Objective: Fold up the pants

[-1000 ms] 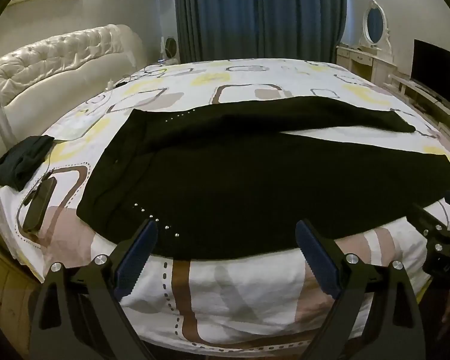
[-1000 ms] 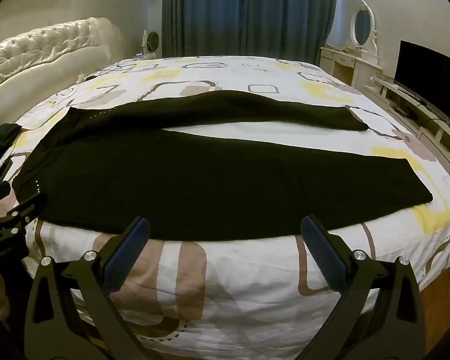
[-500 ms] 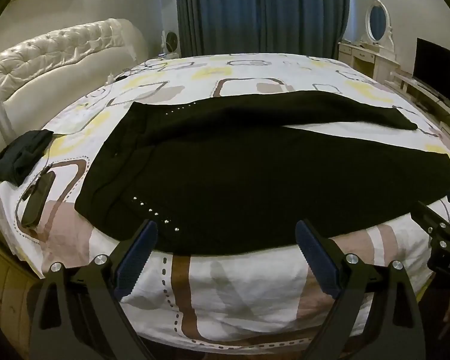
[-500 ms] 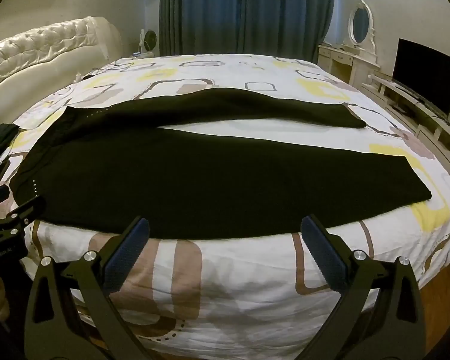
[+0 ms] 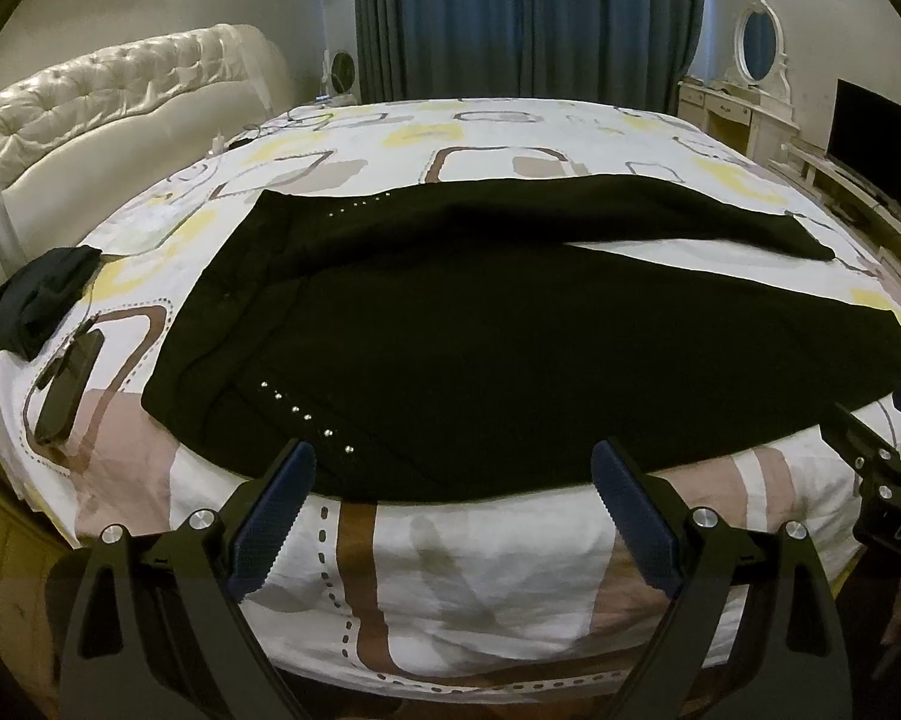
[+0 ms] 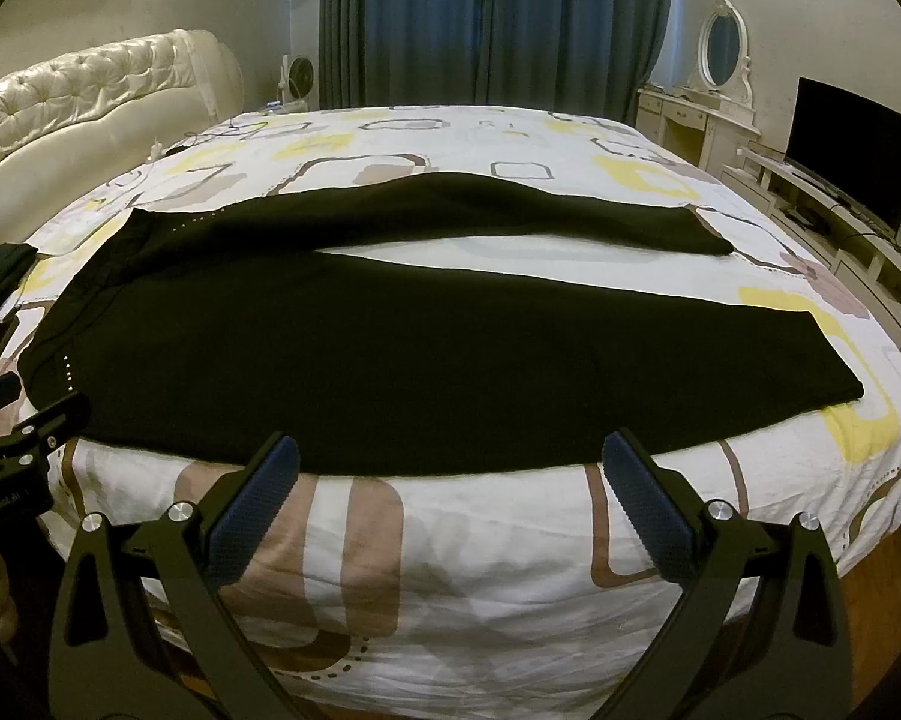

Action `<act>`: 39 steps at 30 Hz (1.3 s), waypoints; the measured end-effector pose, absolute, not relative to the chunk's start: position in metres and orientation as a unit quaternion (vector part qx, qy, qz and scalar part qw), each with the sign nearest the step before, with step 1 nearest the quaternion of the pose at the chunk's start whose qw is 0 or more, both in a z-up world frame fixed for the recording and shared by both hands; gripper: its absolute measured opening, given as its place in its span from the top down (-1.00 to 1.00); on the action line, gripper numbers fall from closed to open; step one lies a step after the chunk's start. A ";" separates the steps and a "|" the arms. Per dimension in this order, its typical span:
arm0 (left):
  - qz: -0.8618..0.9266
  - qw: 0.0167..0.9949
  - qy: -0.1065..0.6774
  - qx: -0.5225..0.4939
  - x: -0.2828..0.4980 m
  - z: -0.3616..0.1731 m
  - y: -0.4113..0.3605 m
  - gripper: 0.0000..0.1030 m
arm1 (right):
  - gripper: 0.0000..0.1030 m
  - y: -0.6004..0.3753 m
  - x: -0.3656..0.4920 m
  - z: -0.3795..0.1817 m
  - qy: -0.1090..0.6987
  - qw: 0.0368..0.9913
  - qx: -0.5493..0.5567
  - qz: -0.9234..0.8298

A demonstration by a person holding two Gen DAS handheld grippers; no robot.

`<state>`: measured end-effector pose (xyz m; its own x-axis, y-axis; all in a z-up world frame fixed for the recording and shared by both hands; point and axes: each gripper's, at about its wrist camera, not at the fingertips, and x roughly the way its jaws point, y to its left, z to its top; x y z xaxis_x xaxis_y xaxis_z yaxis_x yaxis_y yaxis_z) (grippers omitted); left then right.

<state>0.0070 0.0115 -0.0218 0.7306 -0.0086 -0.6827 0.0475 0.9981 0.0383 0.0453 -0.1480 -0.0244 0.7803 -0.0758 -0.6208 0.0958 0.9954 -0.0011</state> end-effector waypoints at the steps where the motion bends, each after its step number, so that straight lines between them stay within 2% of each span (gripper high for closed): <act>1: -0.015 0.930 0.367 0.026 0.008 -0.022 0.012 -0.80 | -0.96 -0.148 0.045 -0.024 0.329 0.943 0.015 -0.046; 39: -0.015 0.928 0.371 0.025 0.008 -0.018 0.009 -0.80 | -0.96 -0.149 0.044 -0.029 0.332 0.942 0.014 -0.046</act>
